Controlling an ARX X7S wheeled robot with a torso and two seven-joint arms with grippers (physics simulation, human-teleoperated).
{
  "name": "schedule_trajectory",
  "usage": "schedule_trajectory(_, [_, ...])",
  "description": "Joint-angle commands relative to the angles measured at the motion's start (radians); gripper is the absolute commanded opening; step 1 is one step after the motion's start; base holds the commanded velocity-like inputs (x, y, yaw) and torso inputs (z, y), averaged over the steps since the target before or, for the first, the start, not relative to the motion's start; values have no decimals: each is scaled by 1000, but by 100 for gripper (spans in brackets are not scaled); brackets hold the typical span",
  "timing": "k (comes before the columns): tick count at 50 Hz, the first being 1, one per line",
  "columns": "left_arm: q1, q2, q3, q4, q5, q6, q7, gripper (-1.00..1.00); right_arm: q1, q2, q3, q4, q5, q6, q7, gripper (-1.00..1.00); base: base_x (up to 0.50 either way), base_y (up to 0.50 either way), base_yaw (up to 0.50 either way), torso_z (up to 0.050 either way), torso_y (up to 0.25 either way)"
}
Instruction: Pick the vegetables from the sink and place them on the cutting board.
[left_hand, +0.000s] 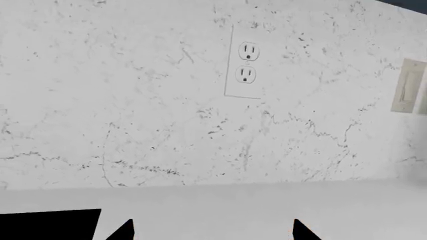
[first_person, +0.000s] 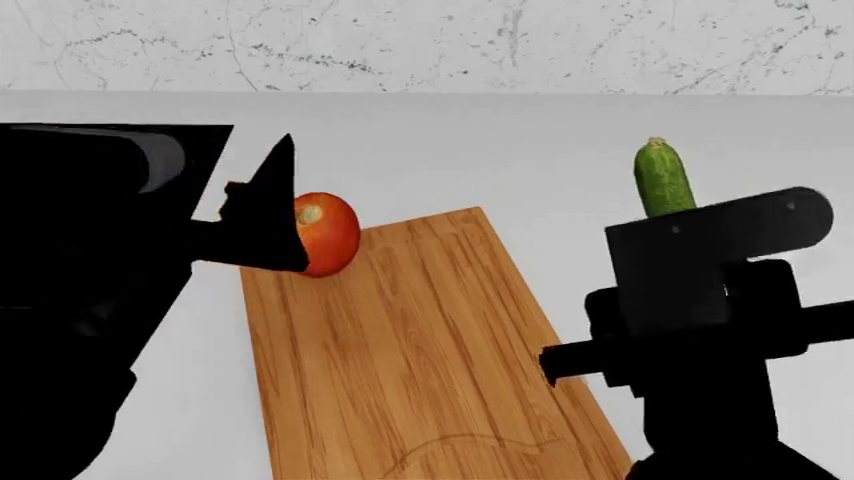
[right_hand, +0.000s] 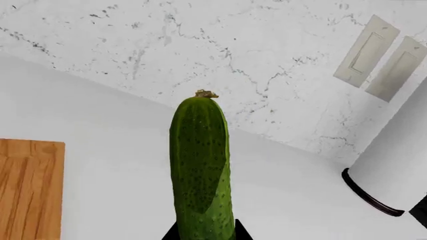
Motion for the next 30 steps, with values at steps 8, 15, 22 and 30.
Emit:
schedule_trajectory(8, [201,-86,-145,189,-59,151,16,100,556,-80,-122,480,749,296,233,-100,0,0,0,0,0])
schedule_trajectory(15, [201,-103,-206,218,-119,150,-1,100,646,-128,-183,682,941,284,303,-100,0,0,0,0,0])
schedule_trajectory(22, [201,-114,-229,227,-130,150,-18,100,683,-148,-229,795,1107,263,363,-100,0,0,0,0,0])
schedule_trajectory(30, [198,-117,-229,226,-129,150,-24,100,662,-159,-271,846,1161,244,350,-100,0,0,0,0,0])
